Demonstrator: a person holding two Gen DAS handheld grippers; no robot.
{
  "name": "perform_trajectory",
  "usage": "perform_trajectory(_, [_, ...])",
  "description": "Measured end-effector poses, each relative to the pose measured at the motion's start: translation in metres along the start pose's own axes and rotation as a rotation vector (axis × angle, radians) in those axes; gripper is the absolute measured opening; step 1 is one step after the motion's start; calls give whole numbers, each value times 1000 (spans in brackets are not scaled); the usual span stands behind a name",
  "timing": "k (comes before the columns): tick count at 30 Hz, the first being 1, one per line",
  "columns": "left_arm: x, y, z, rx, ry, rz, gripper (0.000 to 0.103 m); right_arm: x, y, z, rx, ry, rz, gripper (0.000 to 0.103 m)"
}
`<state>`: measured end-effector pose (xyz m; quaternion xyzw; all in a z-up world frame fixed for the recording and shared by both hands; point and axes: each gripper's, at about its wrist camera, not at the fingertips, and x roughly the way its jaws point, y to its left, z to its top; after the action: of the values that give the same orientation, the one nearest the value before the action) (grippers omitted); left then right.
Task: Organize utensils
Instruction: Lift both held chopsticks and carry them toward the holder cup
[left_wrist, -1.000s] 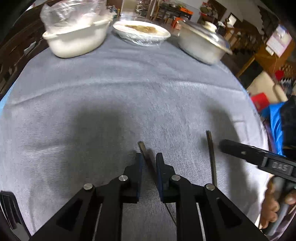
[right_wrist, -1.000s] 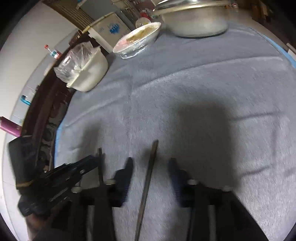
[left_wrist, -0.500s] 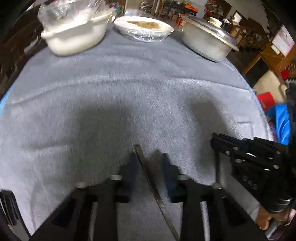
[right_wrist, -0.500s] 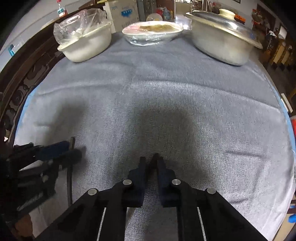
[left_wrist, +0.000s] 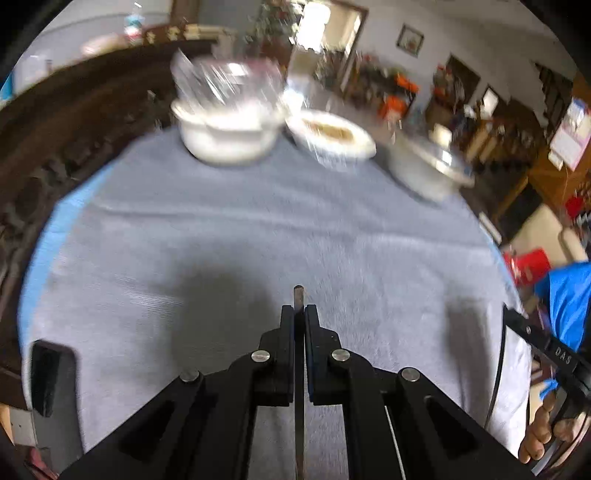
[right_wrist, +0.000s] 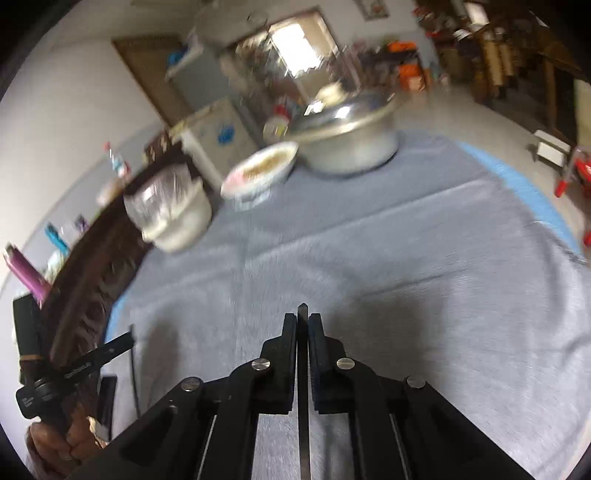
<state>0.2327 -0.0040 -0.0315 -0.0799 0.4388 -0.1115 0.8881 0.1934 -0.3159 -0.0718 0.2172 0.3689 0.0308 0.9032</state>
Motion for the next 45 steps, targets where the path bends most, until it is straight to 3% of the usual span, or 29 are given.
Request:
perform_trajectory(11, [-120, 23, -30, -69, -198, -35, 5, -114, -3, -28, 24, -227, 3, 7])
perform_trajectory(19, [-186, 6, -75, -44, -348, -7, 5, -175, 13, -61, -11, -371, -4, 7])
perform_trajectory(31, [-220, -12, -125, -13, -403, 17, 5, -218, 32, -93, -92, -452, 21, 7])
perform_trajectory(45, [-256, -41, -125, 46, -502, 18, 5, -242, 48, -97, -153, -505, 54, 7])
